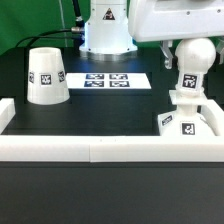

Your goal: Assemble lamp

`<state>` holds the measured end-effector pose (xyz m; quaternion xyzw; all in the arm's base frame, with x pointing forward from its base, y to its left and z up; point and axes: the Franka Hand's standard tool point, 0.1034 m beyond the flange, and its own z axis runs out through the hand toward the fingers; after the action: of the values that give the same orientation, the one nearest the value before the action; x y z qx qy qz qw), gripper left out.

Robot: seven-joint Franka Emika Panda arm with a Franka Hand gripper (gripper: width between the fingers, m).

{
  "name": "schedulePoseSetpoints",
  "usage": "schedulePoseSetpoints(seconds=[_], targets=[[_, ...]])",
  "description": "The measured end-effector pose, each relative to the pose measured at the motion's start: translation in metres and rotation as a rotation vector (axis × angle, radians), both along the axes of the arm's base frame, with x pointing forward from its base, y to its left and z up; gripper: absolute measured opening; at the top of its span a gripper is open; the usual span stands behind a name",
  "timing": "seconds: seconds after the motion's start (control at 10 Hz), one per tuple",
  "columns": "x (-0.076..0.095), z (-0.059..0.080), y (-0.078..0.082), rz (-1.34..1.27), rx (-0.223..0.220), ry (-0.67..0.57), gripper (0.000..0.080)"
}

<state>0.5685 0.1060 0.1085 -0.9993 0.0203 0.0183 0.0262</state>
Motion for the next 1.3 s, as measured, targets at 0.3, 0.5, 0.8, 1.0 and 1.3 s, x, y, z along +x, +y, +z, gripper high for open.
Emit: schedulePoseSetpoints(seconds=[0.3, 0.5, 0.8, 1.0, 1.3], targets=[[-0.0007, -0.0003, 0.0042, -0.234, -0.002, 0.014, 0.0576], [-0.0003, -0.0005, 0.0032, -0.331, 0.005, 0.020, 0.0576], [0.0003, -0.0009, -0.0008, -0.541, 0.015, 0.043, 0.0576], [0.0005, -0.0008, 0.0013, -0.612, 0.019, 0.049, 0.0648], [0.0004, -0.0010, 0.0012, -0.545, 0.021, 0.044, 0.0695]])
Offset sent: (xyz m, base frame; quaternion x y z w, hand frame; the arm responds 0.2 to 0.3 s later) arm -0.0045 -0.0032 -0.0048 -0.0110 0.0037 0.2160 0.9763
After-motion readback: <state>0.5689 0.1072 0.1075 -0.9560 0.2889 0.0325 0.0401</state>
